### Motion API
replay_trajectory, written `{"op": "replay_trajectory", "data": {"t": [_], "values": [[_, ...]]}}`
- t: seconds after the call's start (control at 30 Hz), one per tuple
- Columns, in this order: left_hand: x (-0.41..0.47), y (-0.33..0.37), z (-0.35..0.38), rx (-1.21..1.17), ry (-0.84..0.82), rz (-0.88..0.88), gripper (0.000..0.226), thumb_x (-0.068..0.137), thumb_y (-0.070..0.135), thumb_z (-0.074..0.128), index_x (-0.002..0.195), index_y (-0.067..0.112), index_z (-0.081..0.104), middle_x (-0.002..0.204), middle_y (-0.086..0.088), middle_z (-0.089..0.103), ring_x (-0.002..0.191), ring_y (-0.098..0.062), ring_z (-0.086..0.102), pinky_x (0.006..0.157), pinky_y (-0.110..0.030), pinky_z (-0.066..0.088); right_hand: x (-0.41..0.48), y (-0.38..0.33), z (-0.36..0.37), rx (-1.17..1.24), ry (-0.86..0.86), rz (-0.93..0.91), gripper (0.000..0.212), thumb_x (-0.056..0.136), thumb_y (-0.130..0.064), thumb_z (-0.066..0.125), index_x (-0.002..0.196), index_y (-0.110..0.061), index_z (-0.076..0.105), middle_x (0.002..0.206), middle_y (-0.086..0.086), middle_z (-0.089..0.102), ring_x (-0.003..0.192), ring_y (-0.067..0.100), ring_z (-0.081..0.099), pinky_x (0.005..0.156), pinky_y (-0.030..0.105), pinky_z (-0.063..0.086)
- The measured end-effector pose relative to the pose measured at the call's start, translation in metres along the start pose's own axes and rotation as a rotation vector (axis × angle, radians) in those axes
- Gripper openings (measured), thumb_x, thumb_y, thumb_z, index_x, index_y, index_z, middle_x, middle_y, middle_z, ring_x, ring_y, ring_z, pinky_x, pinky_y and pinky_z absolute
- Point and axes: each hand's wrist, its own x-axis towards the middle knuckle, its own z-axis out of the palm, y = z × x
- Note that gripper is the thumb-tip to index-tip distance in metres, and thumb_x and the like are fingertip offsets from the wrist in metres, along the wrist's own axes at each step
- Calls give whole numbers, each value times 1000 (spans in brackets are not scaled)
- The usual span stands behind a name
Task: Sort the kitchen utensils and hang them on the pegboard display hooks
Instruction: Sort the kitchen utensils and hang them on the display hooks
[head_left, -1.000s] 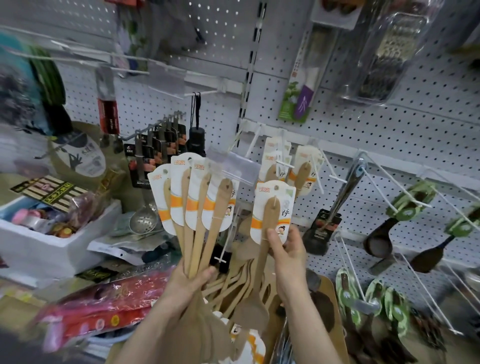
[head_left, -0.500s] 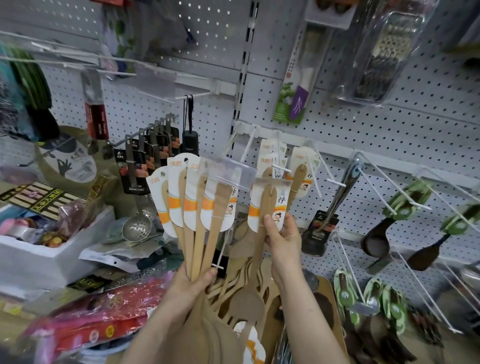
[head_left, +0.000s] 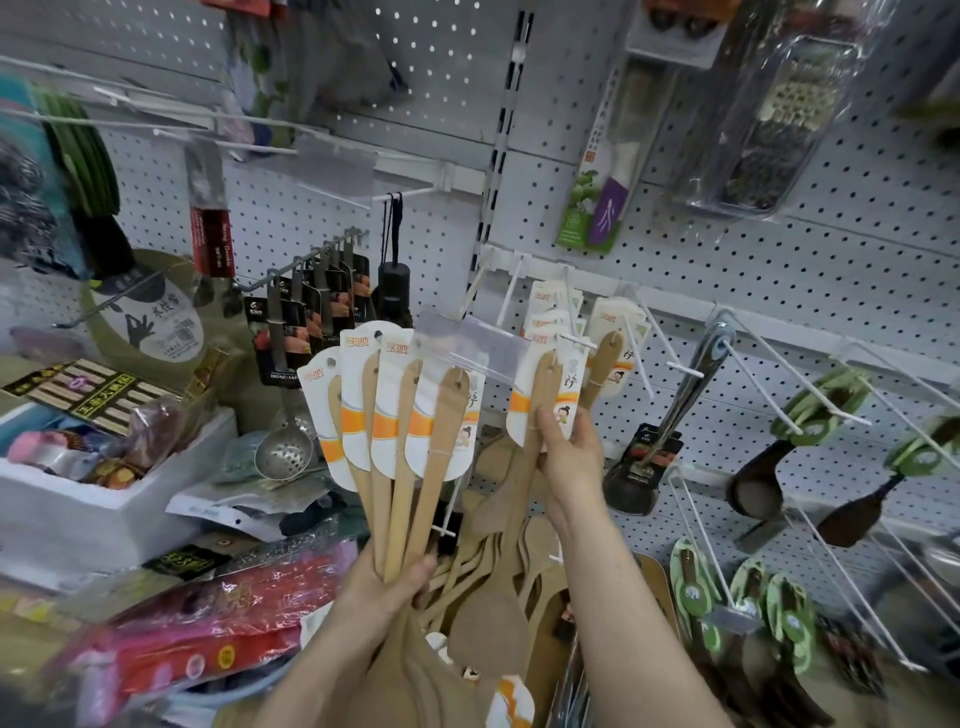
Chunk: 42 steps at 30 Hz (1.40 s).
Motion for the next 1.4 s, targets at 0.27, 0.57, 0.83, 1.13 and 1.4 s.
{"op": "replay_trajectory", "data": {"t": [0.27, 0.57, 0.83, 1.13, 1.4], "values": [[-6, 3, 3, 1, -63, 4, 38, 77, 35, 75, 105, 15, 58, 73, -3, 65, 68, -14, 61, 66, -26, 50, 20, -8, 12, -219, 200, 46, 42, 92, -30, 66, 124, -16, 44, 116, 5, 60, 103, 23, 61, 90, 41, 51], [-7, -11, 14, 90, -180, -54, 79, 46, 61, 79, 113, 22, 59, 82, 3, 71, 78, -14, 66, 73, -29, 52, -33, -22, 11, -43, -59, -38, 22, 89, -44, 66, 104, -28, 64, 104, -4, 72, 98, 14, 68, 87, 37, 56], [-15, -14, 29, 106, -204, -42, 67, 58, 59, 69, 101, 10, 56, 62, 0, 60, 58, -17, 56, 60, -35, 46, -48, -35, -16, 66, 23, 1, 28, 87, -15, 73, 111, -13, 59, 96, 1, 72, 85, 16, 71, 70, 29, 59], [-21, -11, 38, -38, -187, -19, 22, 100, 21, 44, 105, 7, 60, 66, -2, 65, 59, -10, 62, 61, -25, 47, -62, -40, -20, 174, 15, 45, 21, 90, -11, 68, 110, -16, 64, 97, 1, 74, 77, 10, 72, 60, 24, 56], [-7, -15, 7, 29, 41, 66, 48, 80, 55, 62, 98, 11, 57, 54, 5, 51, 59, -20, 49, 60, -34, 41, -71, -45, -20, 155, -53, 25, 18, 95, -21, 62, 108, -10, 69, 86, 0, 73, 71, 9, 68, 57, 21, 53]]}}
